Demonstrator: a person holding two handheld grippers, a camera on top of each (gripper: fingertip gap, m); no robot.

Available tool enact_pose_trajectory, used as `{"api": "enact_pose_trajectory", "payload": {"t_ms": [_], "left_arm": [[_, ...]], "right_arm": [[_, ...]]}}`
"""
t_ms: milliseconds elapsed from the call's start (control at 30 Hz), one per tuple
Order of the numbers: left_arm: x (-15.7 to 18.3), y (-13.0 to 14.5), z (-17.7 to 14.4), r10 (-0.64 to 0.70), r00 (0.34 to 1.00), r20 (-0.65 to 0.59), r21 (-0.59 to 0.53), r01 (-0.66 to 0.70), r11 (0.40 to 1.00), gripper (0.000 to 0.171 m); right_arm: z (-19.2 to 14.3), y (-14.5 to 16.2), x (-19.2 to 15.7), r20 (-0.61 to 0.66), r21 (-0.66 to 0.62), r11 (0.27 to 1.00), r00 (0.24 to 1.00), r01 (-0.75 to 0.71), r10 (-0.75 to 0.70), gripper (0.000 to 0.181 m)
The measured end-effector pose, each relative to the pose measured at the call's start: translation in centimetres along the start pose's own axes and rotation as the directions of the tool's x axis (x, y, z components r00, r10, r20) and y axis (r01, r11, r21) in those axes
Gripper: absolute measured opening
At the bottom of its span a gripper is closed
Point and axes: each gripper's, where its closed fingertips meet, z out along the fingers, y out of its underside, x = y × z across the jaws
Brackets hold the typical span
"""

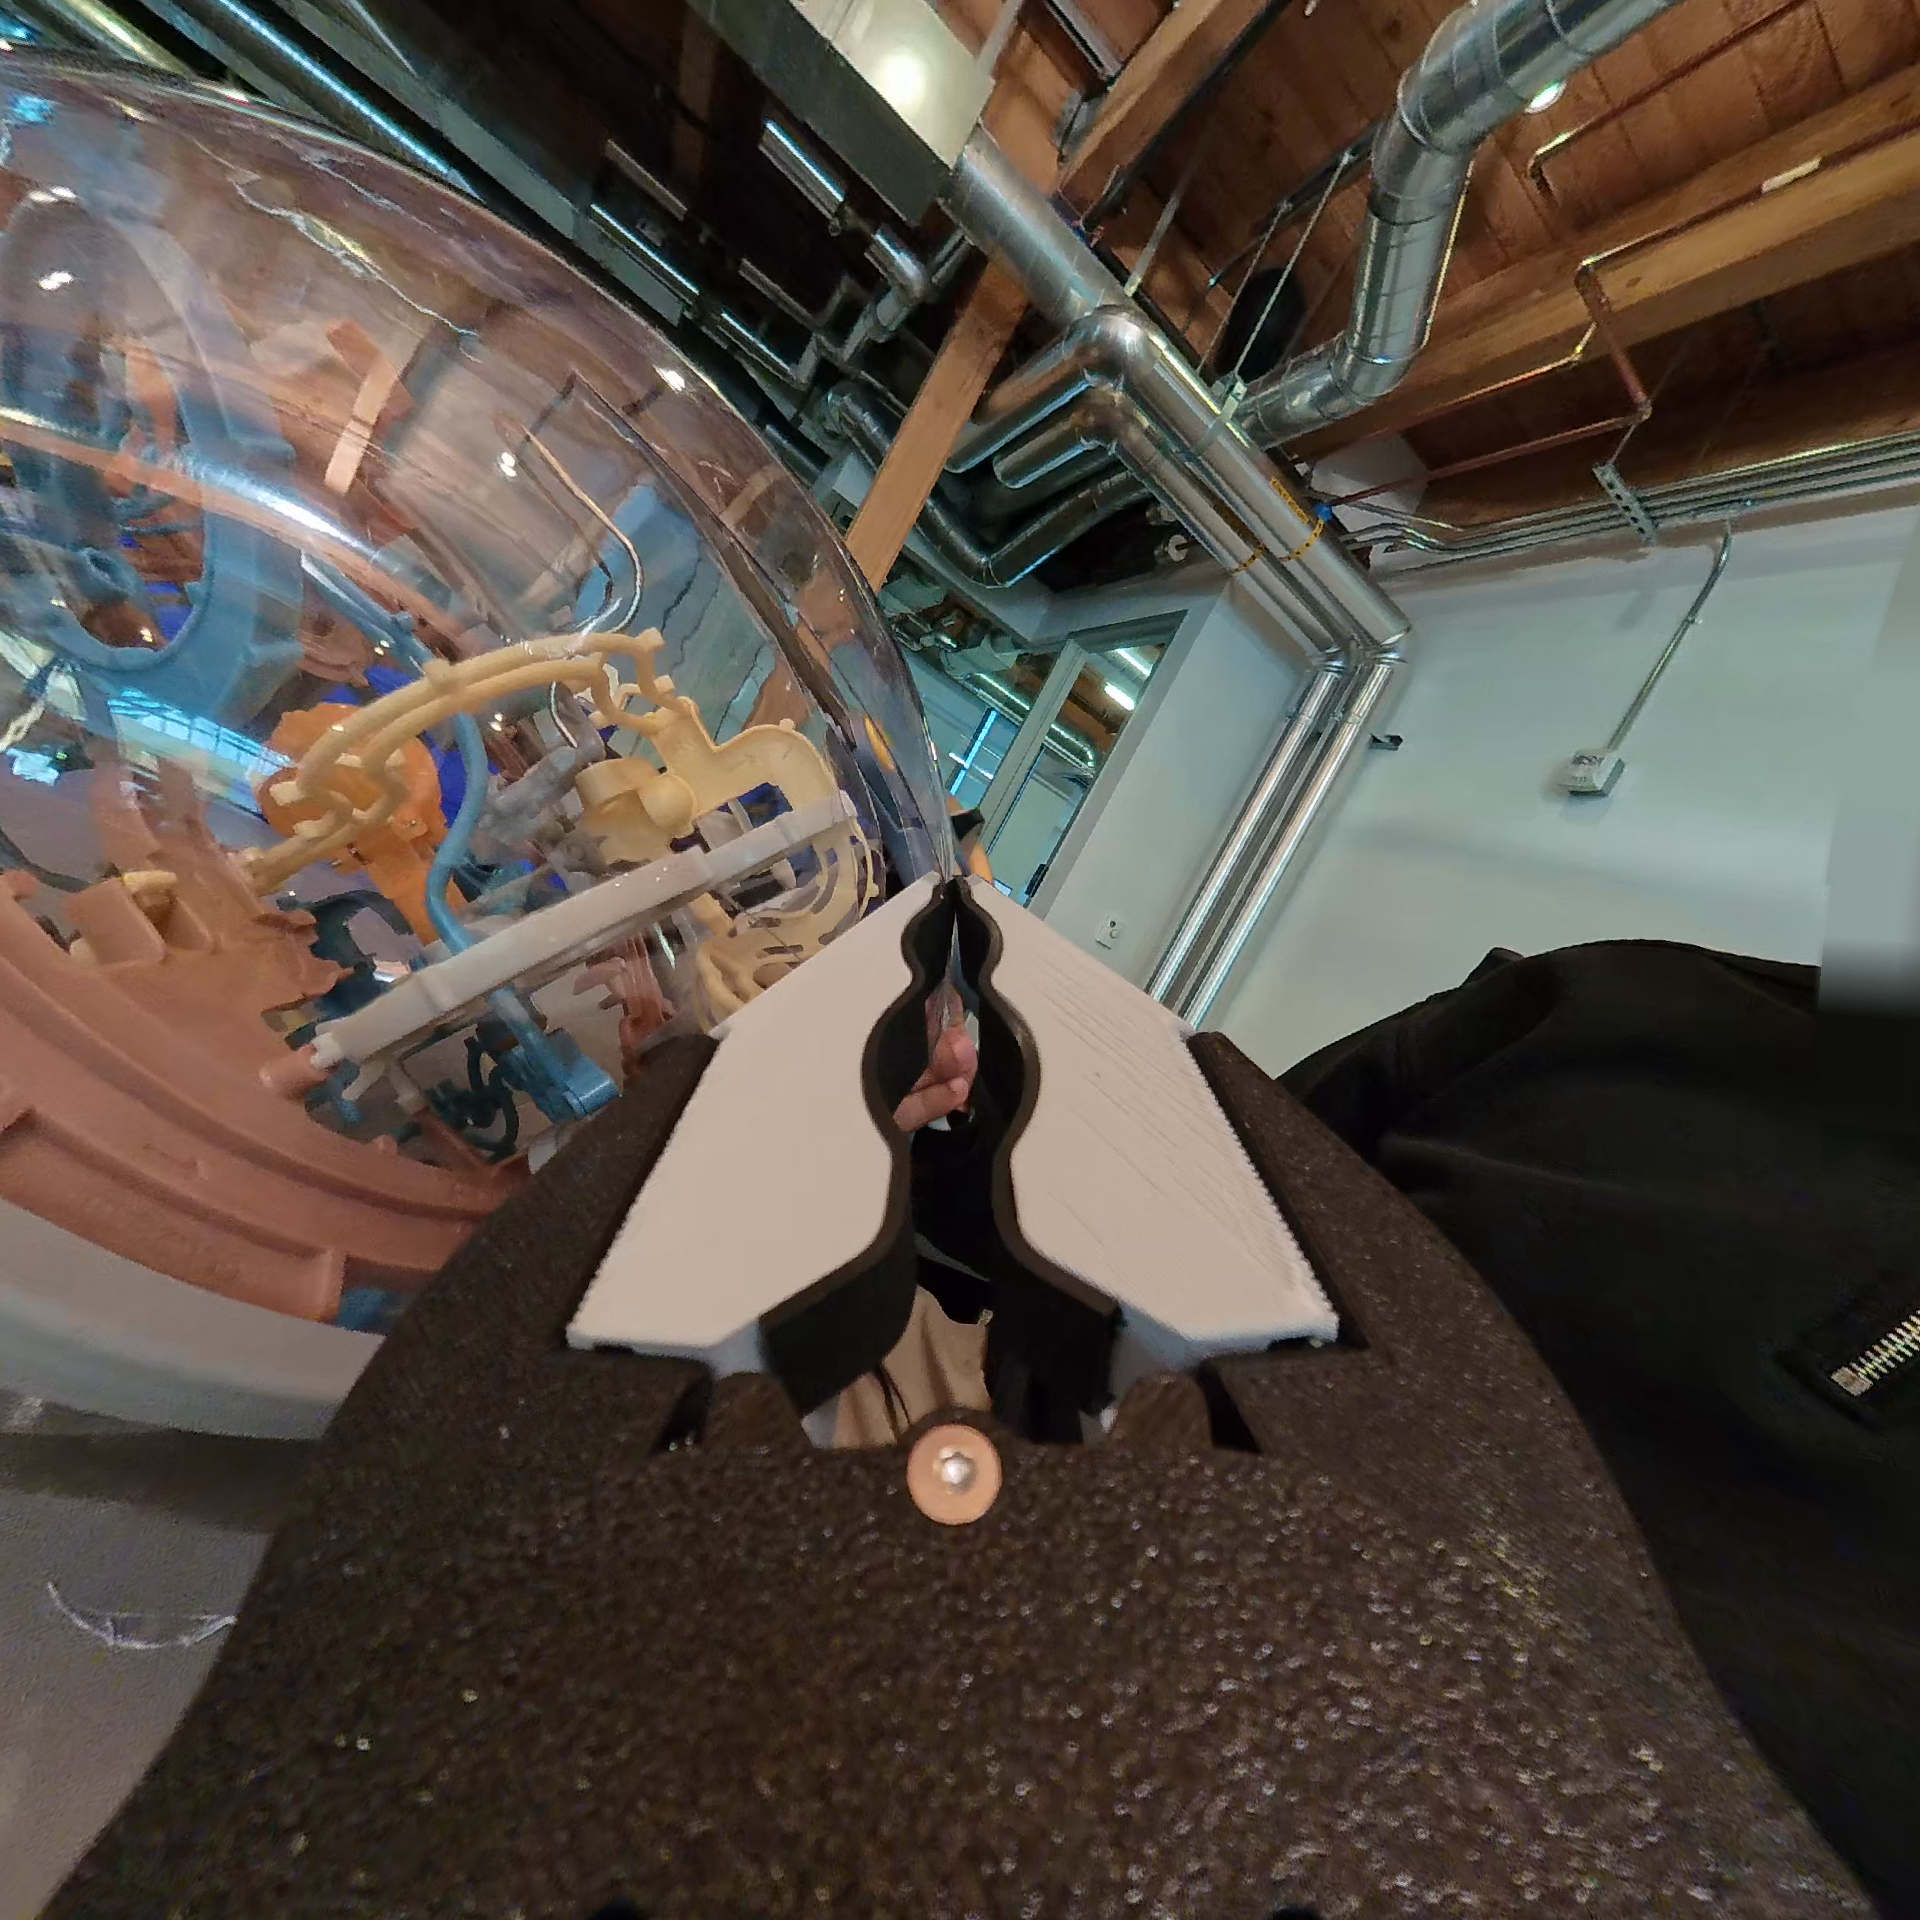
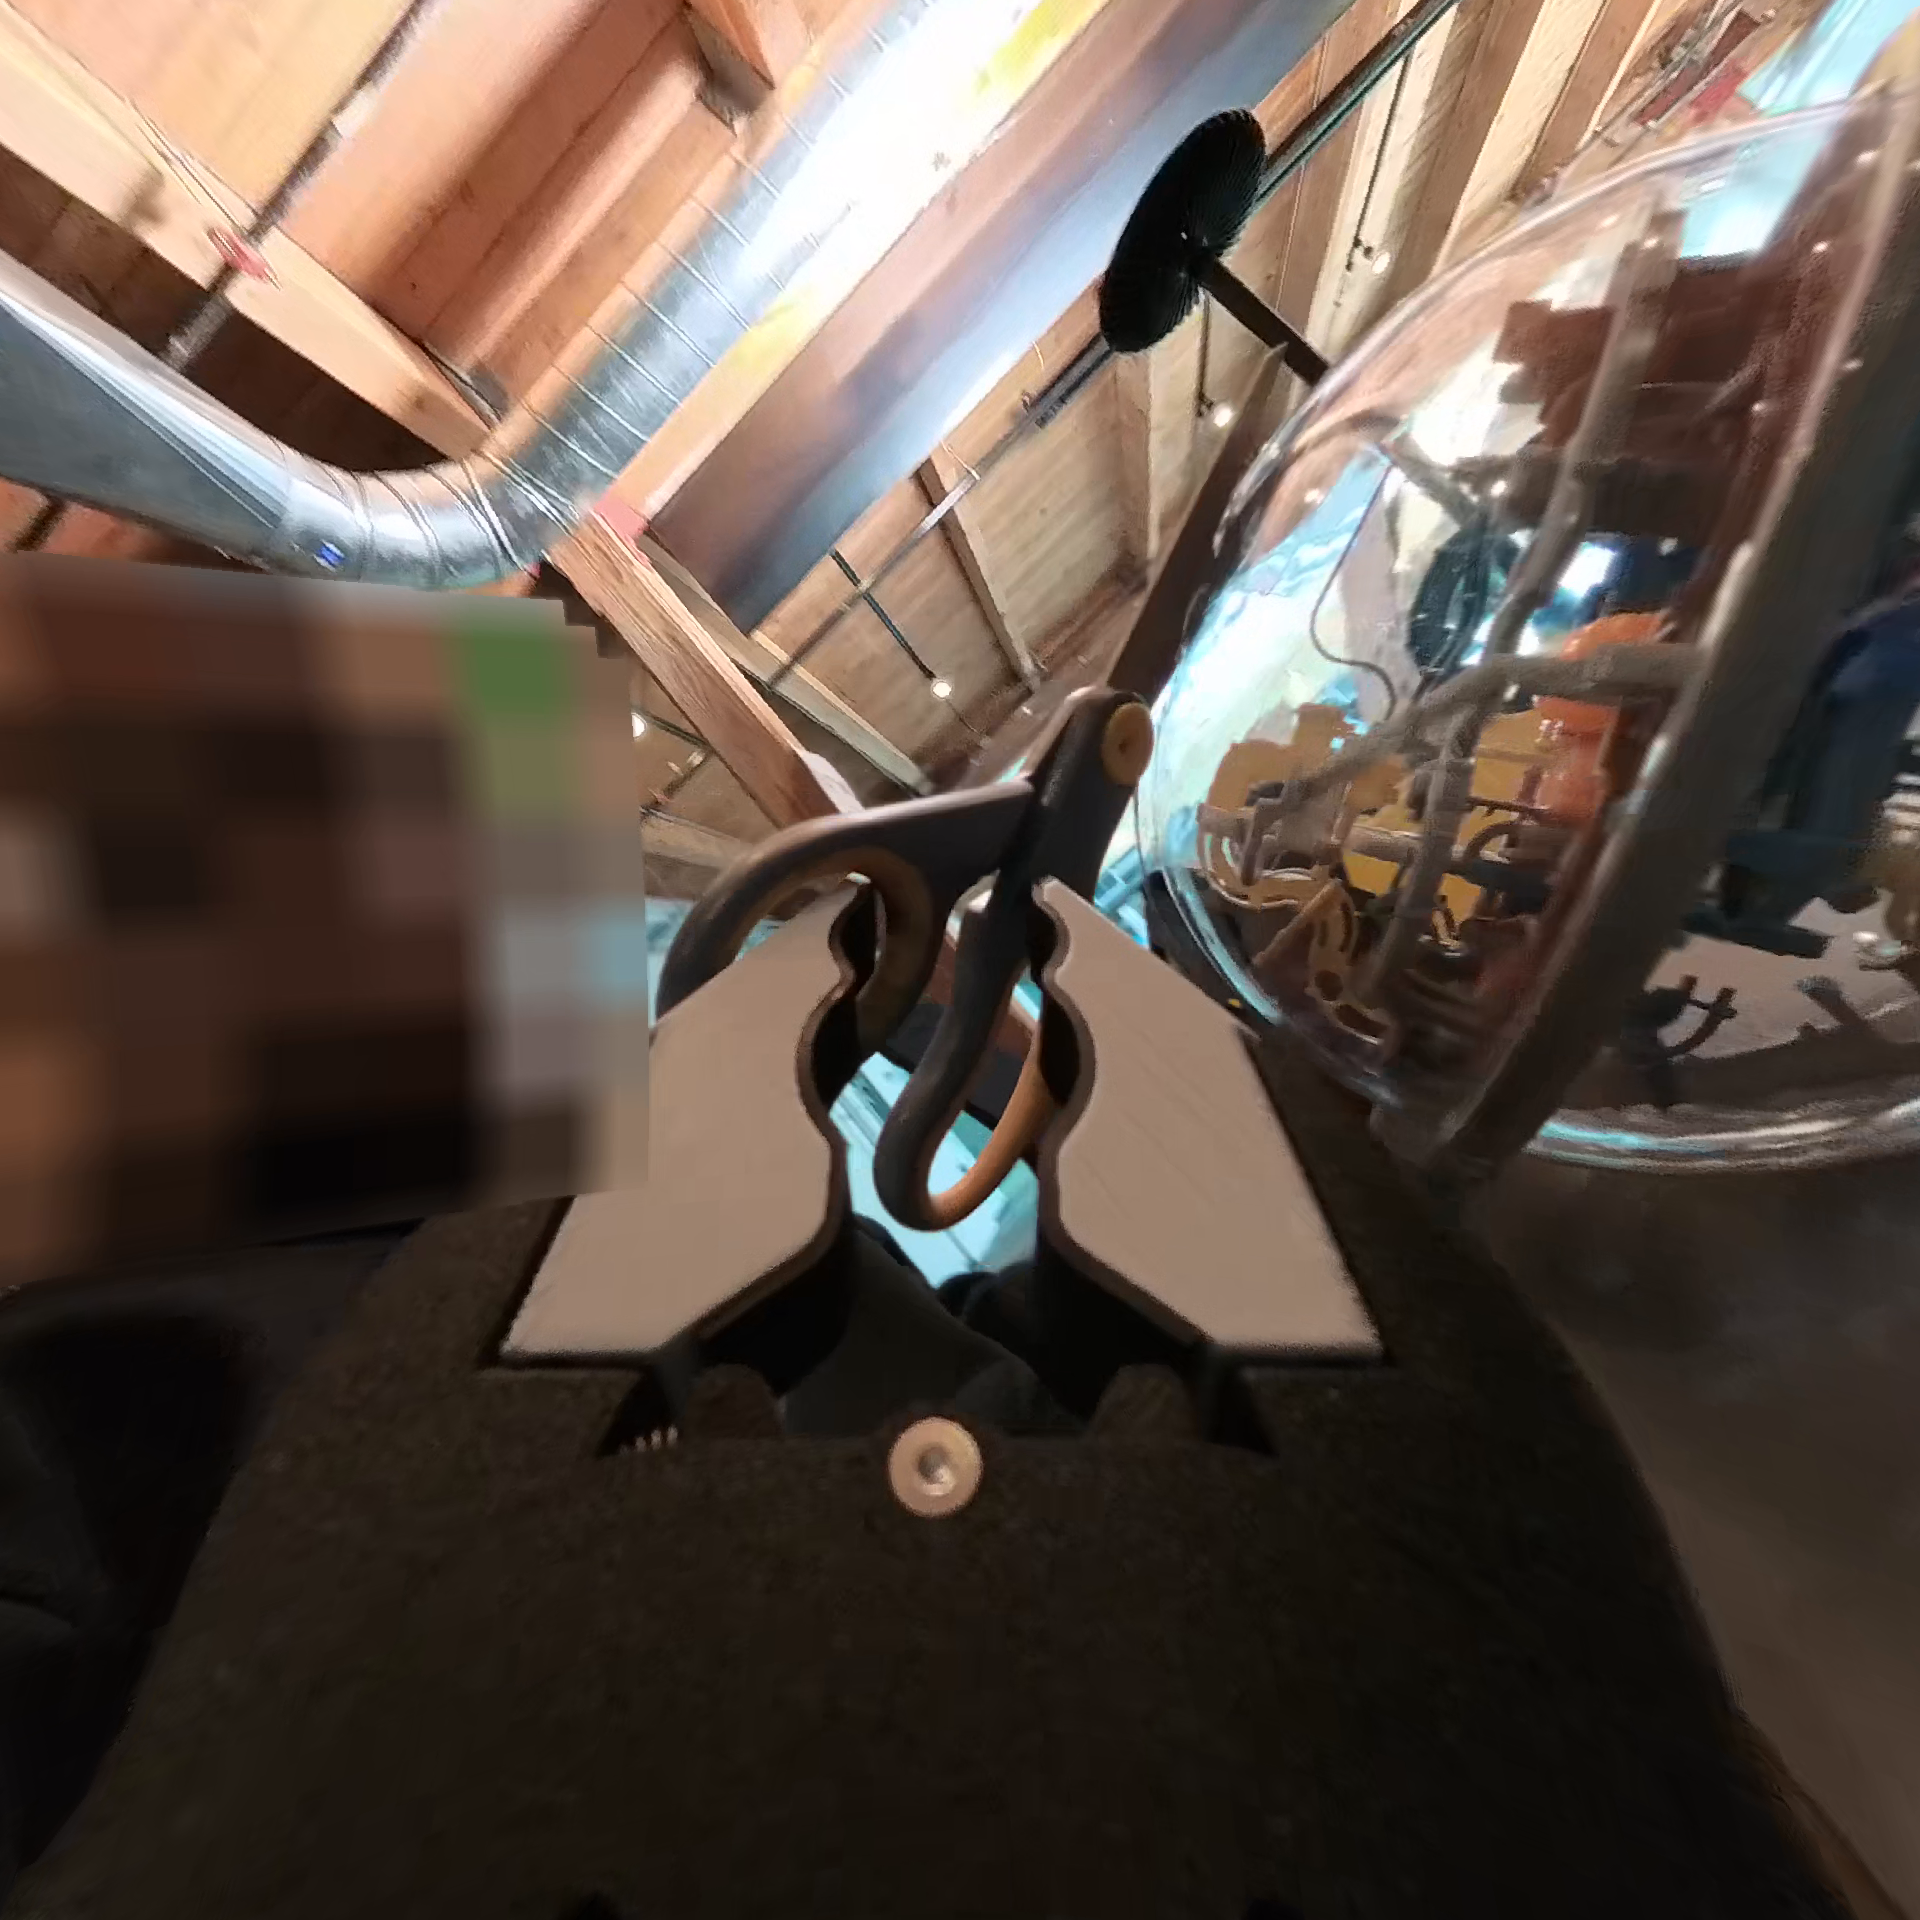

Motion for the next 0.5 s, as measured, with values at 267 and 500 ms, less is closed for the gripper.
{"api": "enact_pose_trajectory", "payload": {"t_ms": [267,500], "left_arm": [[0.0,0.0,-0.1,0.004,1.000,-0.004,-0.003,-0.004,1.000,0.000],[0.6,0.6,0.0,-0.006,0.999,-0.044,-0.044,0.004,0.999,0.000]], "right_arm": [[0.6,-0.2,-0.2,-0.139,-0.054,0.963,0.953,0.263,-0.268,0.025],[1.0,0.0,-1.4,-0.212,-0.161,0.770,0.741,0.617,-0.637,0.026]]}}
